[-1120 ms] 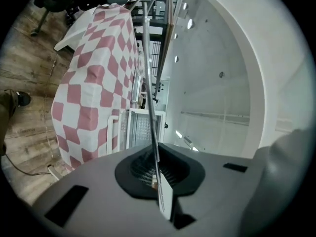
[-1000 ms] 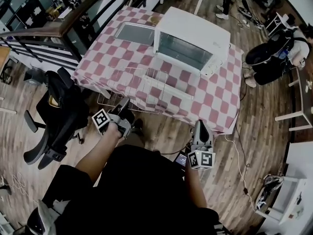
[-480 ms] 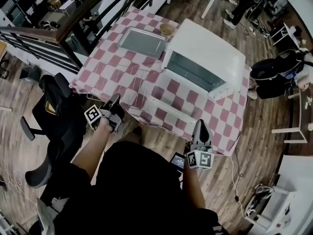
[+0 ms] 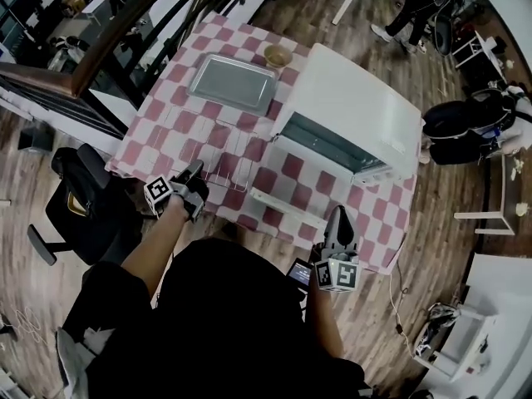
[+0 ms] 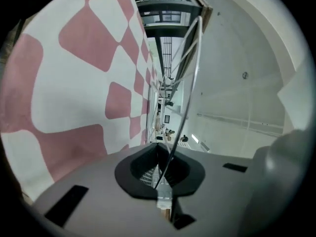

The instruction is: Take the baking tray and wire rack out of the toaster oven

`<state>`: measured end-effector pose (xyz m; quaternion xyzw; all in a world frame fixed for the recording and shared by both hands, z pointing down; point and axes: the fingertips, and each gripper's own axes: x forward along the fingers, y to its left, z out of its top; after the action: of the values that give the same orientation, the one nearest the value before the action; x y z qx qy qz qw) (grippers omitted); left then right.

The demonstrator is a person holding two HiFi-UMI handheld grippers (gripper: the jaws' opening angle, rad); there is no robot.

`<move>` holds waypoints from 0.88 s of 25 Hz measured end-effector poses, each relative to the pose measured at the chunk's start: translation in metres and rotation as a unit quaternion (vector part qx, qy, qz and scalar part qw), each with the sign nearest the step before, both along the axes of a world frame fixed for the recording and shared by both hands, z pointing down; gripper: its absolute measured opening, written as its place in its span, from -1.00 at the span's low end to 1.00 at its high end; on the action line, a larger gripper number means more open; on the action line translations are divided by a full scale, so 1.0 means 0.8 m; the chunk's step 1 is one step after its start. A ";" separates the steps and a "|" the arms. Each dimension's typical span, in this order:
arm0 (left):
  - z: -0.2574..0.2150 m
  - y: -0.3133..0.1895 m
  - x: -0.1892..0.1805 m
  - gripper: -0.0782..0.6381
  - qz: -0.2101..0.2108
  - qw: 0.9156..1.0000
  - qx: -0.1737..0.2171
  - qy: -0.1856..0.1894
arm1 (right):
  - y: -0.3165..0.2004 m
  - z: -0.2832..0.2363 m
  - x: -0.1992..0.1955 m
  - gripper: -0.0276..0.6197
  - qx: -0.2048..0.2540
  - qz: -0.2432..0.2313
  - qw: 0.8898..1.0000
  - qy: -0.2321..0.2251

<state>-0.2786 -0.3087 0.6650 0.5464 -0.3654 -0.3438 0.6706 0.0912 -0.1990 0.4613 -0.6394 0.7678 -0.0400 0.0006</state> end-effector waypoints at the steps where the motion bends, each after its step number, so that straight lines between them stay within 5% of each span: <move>1: 0.004 -0.008 0.003 -0.79 0.006 1.000 -0.002 0.000 | -0.004 0.002 0.000 -0.91 -0.004 0.004 1.000 0.002; 22: 0.056 -0.069 0.008 -0.78 0.052 0.996 -0.072 -0.031 | -0.033 0.003 -0.015 -0.91 -0.023 0.032 0.999 0.002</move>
<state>-0.2723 -0.3641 0.7100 0.5252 -0.3809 -0.2639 0.7137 0.0791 -0.2257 0.4641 -0.6639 0.7456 -0.0563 -0.0148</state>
